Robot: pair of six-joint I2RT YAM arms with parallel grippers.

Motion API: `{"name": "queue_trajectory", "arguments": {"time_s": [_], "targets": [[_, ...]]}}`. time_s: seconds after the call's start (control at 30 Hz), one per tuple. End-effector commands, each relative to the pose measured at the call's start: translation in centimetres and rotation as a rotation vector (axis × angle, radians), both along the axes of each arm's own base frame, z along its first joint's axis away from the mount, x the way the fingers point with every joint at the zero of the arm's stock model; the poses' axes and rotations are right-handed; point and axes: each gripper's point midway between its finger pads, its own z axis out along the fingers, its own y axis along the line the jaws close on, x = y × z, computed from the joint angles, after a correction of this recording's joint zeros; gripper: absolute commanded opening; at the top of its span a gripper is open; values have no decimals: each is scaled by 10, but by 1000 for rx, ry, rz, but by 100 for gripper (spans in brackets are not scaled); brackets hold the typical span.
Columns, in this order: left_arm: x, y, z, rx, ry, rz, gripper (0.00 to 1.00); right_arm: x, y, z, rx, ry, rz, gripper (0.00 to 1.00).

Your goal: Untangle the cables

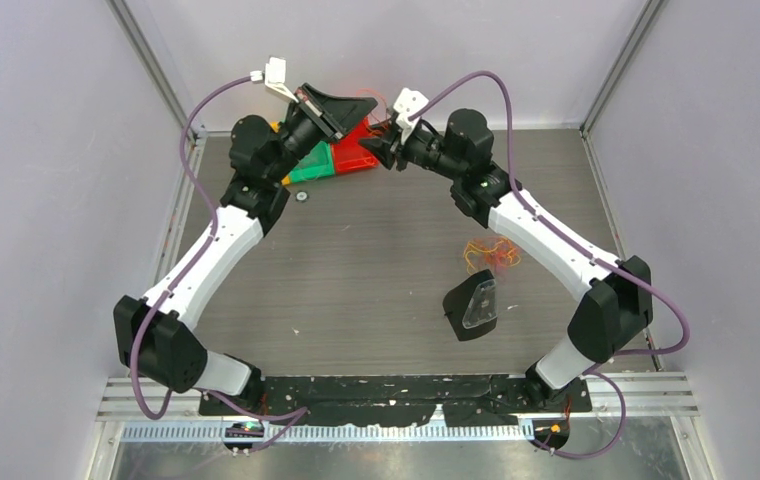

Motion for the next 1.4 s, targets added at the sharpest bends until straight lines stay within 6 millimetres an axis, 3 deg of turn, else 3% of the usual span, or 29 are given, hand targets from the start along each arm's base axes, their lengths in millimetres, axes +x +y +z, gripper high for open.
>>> {"name": "queue_trajectory", "arguments": {"time_s": [0.0, 0.1, 0.23, 0.33, 0.4, 0.43, 0.47, 0.57, 0.7, 0.77, 0.8, 0.87, 0.9, 0.97, 1.1, 1.23, 1.37], "targets": [[-9, 12, 30, -53, -55, 31, 0, -7, -8, 29, 30, -76, -24, 28], [-8, 12, 25, -46, -39, 30, 0, -9, -7, 31, 32, -79, -19, 9], [-4, 20, 12, -26, -15, 54, 2, -14, -9, 27, 12, -67, 9, 6], [-6, 33, 9, 35, -75, 67, 46, -20, -11, 18, -30, -53, 45, 5], [-16, 39, 7, 127, -160, 34, 67, -25, -12, 10, -73, -42, 76, 5], [-22, 42, 5, 189, -216, 12, 91, -28, -13, 9, -91, -52, 104, 6], [-31, 45, 0, 270, -284, -34, 99, -34, -14, -2, -133, -35, 135, 5], [-63, 64, -30, 560, -521, -226, 99, -47, -21, -22, -232, 22, 203, 5], [-90, 86, -66, 887, -785, -316, 100, -65, -25, -44, -329, 72, 289, 5], [-107, 83, -79, 940, -856, -367, 100, -70, -25, -48, -332, 87, 310, 6], [-113, 79, -88, 893, -805, -397, 100, -74, -25, -52, -322, 109, 321, 5], [-105, 73, -79, 780, -750, -333, 100, -80, -22, -49, -283, 108, 337, 5], [-100, 69, -83, 642, -609, -293, 100, -80, -20, -41, -257, 76, 340, 5], [-112, 61, -59, 554, -757, -224, 100, -93, -18, -33, -221, 68, 382, 6], [-121, 47, -67, 693, -941, -203, 100, -113, -16, -39, -258, 56, 466, 5], [-122, 35, -95, 885, -1012, -281, 100, -127, -16, -52, -324, 68, 499, 5], [-116, 30, -92, 1010, -1140, -254, 99, -133, -15, -60, -355, 75, 504, 5]]}}
